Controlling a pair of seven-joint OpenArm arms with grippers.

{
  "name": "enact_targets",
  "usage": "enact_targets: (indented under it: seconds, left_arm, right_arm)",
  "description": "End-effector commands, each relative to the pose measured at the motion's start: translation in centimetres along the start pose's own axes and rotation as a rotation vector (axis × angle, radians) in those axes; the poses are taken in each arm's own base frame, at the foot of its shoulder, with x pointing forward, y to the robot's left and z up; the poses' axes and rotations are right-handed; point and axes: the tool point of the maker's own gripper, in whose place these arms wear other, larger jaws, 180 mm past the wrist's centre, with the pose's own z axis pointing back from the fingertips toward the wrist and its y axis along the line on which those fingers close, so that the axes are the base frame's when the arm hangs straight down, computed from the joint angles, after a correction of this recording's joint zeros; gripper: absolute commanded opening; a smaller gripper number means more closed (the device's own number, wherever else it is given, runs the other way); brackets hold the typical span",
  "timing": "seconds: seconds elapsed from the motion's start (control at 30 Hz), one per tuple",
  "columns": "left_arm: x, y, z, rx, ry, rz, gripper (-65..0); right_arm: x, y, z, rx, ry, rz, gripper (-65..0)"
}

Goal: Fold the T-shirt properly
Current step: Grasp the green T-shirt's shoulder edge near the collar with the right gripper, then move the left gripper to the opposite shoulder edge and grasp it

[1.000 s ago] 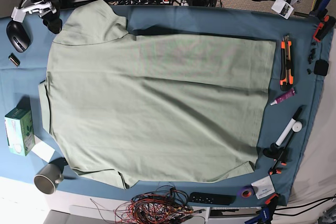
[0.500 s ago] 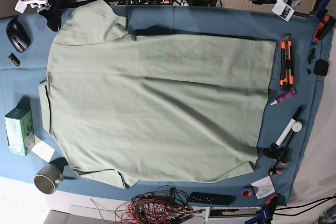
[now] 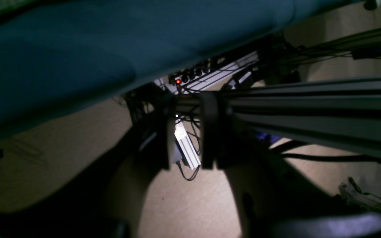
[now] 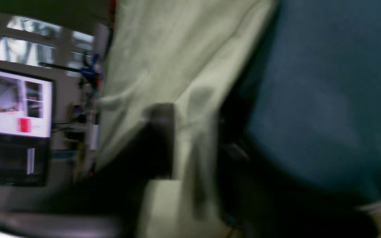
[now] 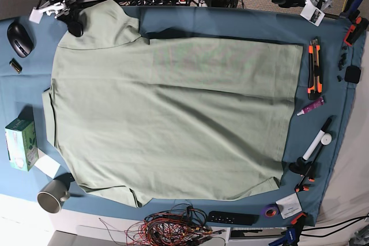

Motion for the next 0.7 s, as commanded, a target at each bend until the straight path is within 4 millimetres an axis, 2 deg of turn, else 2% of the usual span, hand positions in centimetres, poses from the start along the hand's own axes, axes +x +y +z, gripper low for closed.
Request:
enact_targets:
  seconds: [0.0, 0.07, 0.17, 0.33, 0.47, 0.57, 0.67]
  left_arm:
    - [1.3, -0.3, 0.3, -0.012, -0.045, -0.014, -50.8]
    - [2.4, 0.7, 0.4, 0.031, -0.070, -0.004, -50.7]
    - [4.4, 3.5, 1.0, 0.142, -0.104, 0.033, -50.7]
    - [6.0, 6.6, 1.6, 0.234, -0.095, -0.023, -49.8]
    - [6.2, 9.2, 1.4, 0.271, -0.086, -0.008, -44.6]
    - [5.5, 11.6, 1.1, 0.304, -0.083, 0.088, -39.9]
    - [5.0, 12.8, 0.4, 0.288, -0.091, 0.174, -39.2]
  right_arm:
    - [-2.2, -1.6, 0.6, -0.080, 0.111, 0.015, -65.0]
    - [-2.3, -1.8, 0.7, -0.089, 0.117, 0.022, -65.0]
    - [-2.3, -1.9, 0.7, -0.096, 0.115, 0.028, -65.0]
    - [-2.2, -1.9, 0.6, -0.095, 0.110, 0.028, -65.0]
    - [-2.2, -1.9, 0.6, -0.095, 0.110, 0.028, -65.0]
    - [-2.2, -1.9, 0.6, -0.095, 0.110, 0.029, -65.0]
    - [-2.2, -1.9, 0.6, -0.098, 0.111, 0.030, -65.0]
